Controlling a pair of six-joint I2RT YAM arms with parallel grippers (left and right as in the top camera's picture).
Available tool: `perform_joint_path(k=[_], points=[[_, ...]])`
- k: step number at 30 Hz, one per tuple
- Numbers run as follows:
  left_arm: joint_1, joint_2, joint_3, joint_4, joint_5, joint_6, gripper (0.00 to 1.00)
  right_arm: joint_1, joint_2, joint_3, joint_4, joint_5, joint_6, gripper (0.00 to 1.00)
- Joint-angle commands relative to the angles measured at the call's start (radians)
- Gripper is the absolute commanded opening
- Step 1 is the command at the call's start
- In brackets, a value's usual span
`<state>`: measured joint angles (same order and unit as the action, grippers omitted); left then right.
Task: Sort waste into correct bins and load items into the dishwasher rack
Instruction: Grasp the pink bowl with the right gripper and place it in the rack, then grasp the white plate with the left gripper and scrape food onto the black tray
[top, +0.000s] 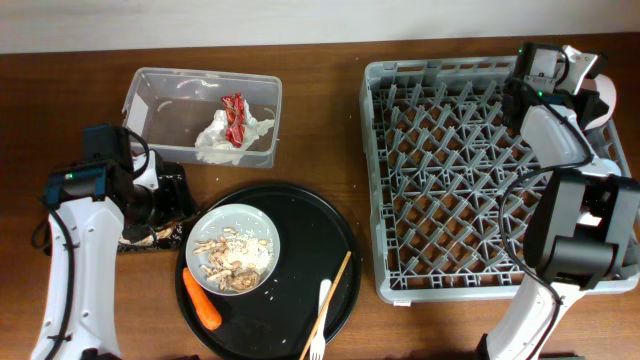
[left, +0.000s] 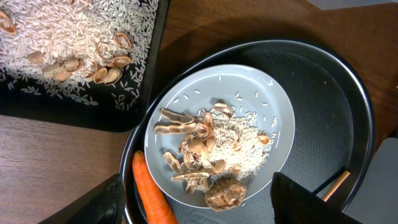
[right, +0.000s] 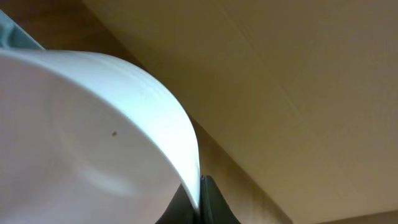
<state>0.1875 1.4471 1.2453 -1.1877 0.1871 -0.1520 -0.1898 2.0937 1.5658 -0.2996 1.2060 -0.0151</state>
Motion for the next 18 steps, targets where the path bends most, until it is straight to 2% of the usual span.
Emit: perform_joint_path(k=[1,2,3,7,8,10,11,13,14,15,17,18], points=[[0.005,-0.009,-0.003,0.002,0.01,-0.012,0.74,0.046,0.007,-0.036,-0.023,0.008,-0.011,0.04],[0.005,-0.009,-0.003,0.002,0.01,-0.012,0.74,0.075,0.007,-0.036,-0.036,0.01,-0.011,0.04],[0.005,-0.009,-0.003,0.002,0.01,-0.012,0.74,0.11,0.007,-0.036,-0.066,0.01,-0.011,0.09],[0.005,-0.009,-0.003,0.006,0.01,-0.012,0.74,0.205,0.007,-0.036,-0.249,-0.002,0.001,0.68],[0.005,-0.009,-0.003,0.01,0.01,-0.012,0.74,0.219,0.002,-0.036,-0.314,-0.002,0.053,0.84],[0.005,-0.009,-0.003,0.01,0.007,-0.012,0.74,0.232,-0.052,-0.035,-0.426,-0.067,0.147,0.9],[0.005,-0.009,-0.003,0.01,0.007,-0.012,0.75,0.23,-0.119,-0.035,-0.509,-0.188,0.213,0.91],[0.005,-0.009,-0.003,0.009,0.007,-0.012,0.75,0.216,-0.288,-0.035,-0.639,-0.491,0.253,0.93],[0.005,-0.009,-0.003,0.008,0.007,-0.012,0.79,0.209,-0.407,-0.035,-0.738,-0.677,0.253,0.98],[0.005,-0.009,-0.003,0.008,0.007,-0.012,0.8,0.209,-0.475,-0.035,-0.804,-0.795,0.253,0.98],[0.005,-0.009,-0.003,0.008,0.007,-0.012,0.8,0.209,-0.569,-0.035,-0.945,-1.162,0.248,0.98],[0.004,-0.009,-0.003,0.008,0.007,-0.012,0.8,0.209,-0.583,-0.035,-1.064,-1.277,0.204,0.99]])
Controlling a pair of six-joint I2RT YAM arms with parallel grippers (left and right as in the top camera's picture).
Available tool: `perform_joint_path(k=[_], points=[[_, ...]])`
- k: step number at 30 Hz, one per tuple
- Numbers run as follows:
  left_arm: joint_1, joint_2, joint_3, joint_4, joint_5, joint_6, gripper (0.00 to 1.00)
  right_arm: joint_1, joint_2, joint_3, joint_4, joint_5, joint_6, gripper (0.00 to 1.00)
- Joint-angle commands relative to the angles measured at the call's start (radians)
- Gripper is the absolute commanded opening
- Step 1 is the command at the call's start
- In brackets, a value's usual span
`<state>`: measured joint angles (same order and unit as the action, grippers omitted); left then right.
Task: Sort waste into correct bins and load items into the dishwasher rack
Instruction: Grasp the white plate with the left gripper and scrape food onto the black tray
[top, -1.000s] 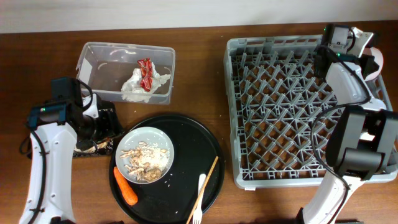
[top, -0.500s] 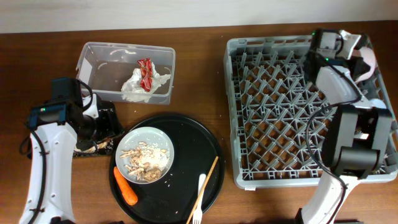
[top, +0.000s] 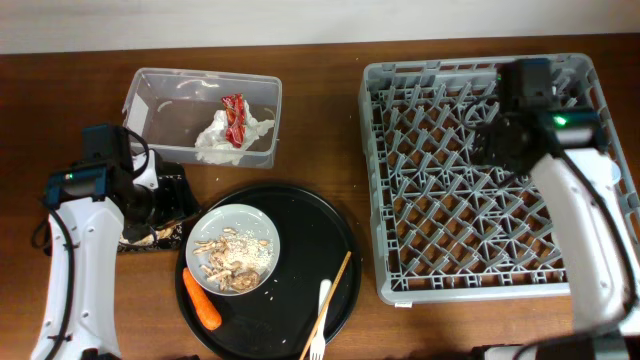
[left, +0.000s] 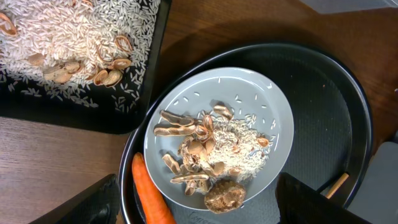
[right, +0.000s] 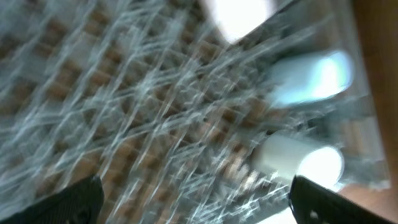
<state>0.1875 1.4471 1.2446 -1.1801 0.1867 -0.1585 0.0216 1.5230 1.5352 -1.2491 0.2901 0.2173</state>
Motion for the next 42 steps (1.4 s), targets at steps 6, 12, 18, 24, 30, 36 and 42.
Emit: perform_joint_path(k=[6,12,18,24,30,36,42], points=[[-0.224,-0.008,-0.002,-0.003,0.007,-0.006,0.78,0.121,-0.014,-0.008,-0.236,-0.456,-0.02,0.95],[-0.593,0.137,-0.003,0.016,-0.017,-0.066,0.78,0.135,-0.134,-0.092,-0.214,-0.451,0.036,0.89],[-0.677,0.342,-0.003,0.042,-0.056,-0.105,0.72,0.135,-0.439,-0.385,-0.138,-0.406,0.072,0.9],[-0.676,0.4,-0.003,0.164,-0.207,-0.187,0.6,0.135,-0.437,-0.385,-0.138,-0.406,0.072,0.9],[-0.676,0.488,-0.003,0.205,-0.221,-0.197,0.58,0.135,-0.437,-0.385,-0.138,-0.406,0.072,0.9],[-0.676,0.5,-0.003,0.235,-0.22,-0.197,0.42,0.135,-0.437,-0.385,-0.138,-0.406,0.072,0.9],[-0.676,0.501,-0.003,0.236,-0.22,-0.197,0.28,0.135,-0.437,-0.386,-0.138,-0.405,0.072,0.9]])
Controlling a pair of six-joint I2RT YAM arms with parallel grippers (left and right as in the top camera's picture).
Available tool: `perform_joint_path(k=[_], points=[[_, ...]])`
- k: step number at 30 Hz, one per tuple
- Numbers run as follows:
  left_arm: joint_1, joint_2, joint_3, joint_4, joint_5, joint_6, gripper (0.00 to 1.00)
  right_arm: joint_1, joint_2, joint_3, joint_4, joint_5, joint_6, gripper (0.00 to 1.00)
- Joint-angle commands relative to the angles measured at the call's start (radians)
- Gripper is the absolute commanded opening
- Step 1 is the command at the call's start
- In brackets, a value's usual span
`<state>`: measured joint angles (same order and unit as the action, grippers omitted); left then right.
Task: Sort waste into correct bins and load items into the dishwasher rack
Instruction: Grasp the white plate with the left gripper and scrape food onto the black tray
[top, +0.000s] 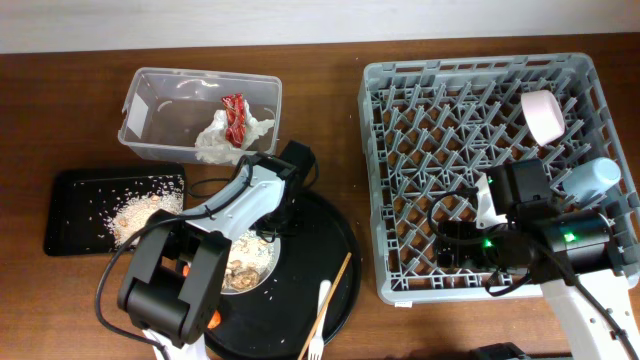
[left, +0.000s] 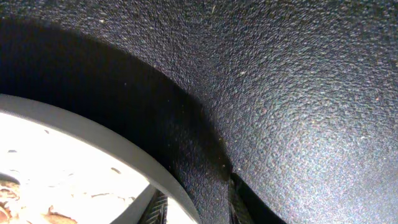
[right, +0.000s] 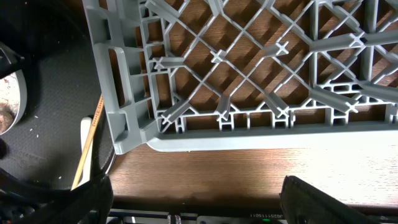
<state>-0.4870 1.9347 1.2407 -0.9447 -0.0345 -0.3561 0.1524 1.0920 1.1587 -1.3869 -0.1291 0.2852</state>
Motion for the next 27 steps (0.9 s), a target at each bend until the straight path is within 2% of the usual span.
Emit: perform_joint_path(k=[1,3,7,10,18,27], points=[[-0.002,0.013,0.0,-0.002,0.001,0.001,0.26,0.004,-0.006,-0.009,-0.001,0.025,0.005,0.9],[-0.002,0.013,0.0,-0.011,0.002,0.001,0.17,0.004,-0.006,-0.009,-0.002,0.034,0.005,0.9],[-0.002,0.013,0.0,-0.017,0.005,0.001,0.11,0.004,-0.006,-0.009,-0.002,0.034,0.005,0.9],[-0.002,0.013,0.0,-0.021,0.004,0.001,0.01,0.004,-0.006,-0.009,-0.004,0.036,0.005,0.9],[-0.002,0.001,0.002,-0.105,0.004,0.001,0.01,0.004,-0.006,-0.009,-0.004,0.041,0.004,0.9],[-0.001,-0.371,0.002,-0.18,0.005,0.002,0.01,0.004,-0.006,-0.009,-0.012,0.062,0.005,0.9]])
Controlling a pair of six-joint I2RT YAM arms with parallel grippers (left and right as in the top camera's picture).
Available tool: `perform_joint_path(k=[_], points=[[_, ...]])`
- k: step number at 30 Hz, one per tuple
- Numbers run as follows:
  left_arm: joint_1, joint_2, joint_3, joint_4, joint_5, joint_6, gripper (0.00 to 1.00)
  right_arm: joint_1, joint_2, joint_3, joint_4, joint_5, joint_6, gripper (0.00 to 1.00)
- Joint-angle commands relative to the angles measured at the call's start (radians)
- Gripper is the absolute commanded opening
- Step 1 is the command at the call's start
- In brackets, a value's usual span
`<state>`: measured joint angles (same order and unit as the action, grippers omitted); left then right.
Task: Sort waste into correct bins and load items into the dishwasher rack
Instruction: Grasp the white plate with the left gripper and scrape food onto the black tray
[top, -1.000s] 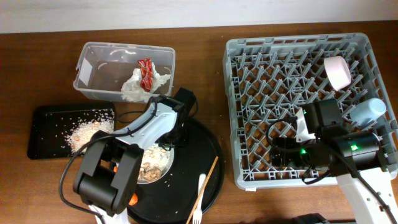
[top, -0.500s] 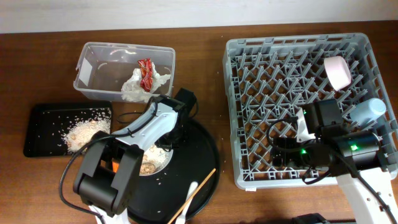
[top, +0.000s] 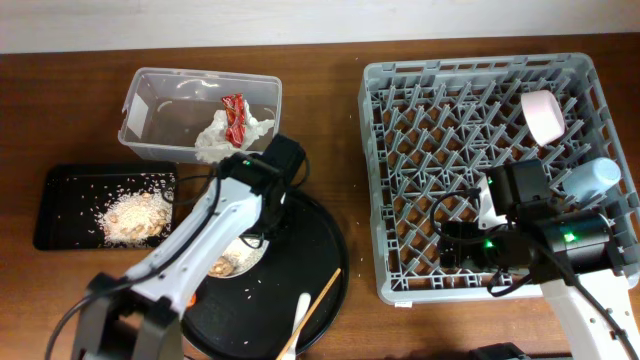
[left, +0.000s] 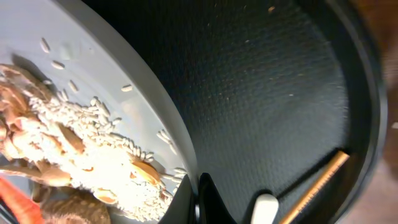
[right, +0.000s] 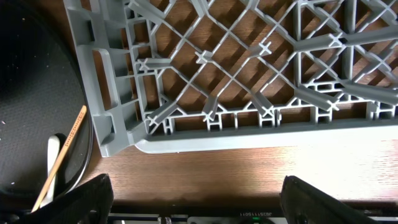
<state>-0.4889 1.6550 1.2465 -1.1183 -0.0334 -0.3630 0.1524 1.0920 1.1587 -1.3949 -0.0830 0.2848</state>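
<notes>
My left gripper (left: 199, 202) is shut on the right rim of the grey plate (left: 144, 106), which carries rice, peanut shells and a brown lump. In the overhead view the left gripper (top: 263, 222) reaches onto the round black tray (top: 300, 250), and the arm hides most of the plate. A carrot (left: 9, 205) lies by the plate. A white fork (top: 295, 325) and a chopstick (top: 318, 300) lie on the tray. My right gripper (right: 199, 202) hangs open over the table at the front left corner of the dishwasher rack (right: 118, 130), with nothing in it.
The grey rack (top: 400, 180) holds a pink bowl (top: 543, 113) and a pale blue cup (top: 597, 178). A black rectangular tray (top: 60, 200) with rice stands at the left. A clear bin (top: 170, 100) with wrappers stands behind it.
The left gripper still grips the plate rim, but its view now takes in much more of the plate and tray. The round tray, fork and chopstick sit slightly further left. The right gripper barely shifted.
First the left gripper hung open above the plate and the right held a pale bowl at the rack's far right. Then the right arm was over the rack. Later the bowl stood in the rack, the right gripper was open and the left gripped the plate rim, as now.
</notes>
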Motion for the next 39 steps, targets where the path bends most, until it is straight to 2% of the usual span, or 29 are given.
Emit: perform_joint_path(k=[1,6,12,20,27,29,36,39], points=[[0.001,-0.109,-0.004,-0.009,0.003,0.008,0.01,0.004,-0.006,-0.009,-0.004,0.016,0.005,0.9],[0.021,-0.13,0.016,-0.074,-0.016,0.066,0.01,0.004,-0.006,-0.009,-0.004,0.016,0.005,0.9],[0.177,-0.13,0.122,-0.087,-0.057,0.146,0.01,0.004,-0.006,-0.009,-0.004,0.015,0.006,0.9],[0.438,-0.127,0.132,0.097,-0.057,0.249,0.0,0.004,-0.006,-0.009,-0.006,0.012,0.013,0.9],[0.546,-0.09,0.13,0.184,-0.023,0.249,0.0,0.004,-0.006,-0.009,-0.012,0.012,0.013,0.9],[0.598,-0.043,0.13,0.207,0.06,0.268,0.01,0.004,-0.006,-0.009,-0.016,0.012,0.013,0.9],[0.808,0.002,0.13,0.185,0.559,0.474,0.01,0.004,-0.006,-0.009,-0.015,0.013,0.013,0.9],[0.866,0.002,0.13,0.14,0.653,0.523,0.01,0.004,-0.006,-0.009,-0.015,0.013,0.013,0.9]])
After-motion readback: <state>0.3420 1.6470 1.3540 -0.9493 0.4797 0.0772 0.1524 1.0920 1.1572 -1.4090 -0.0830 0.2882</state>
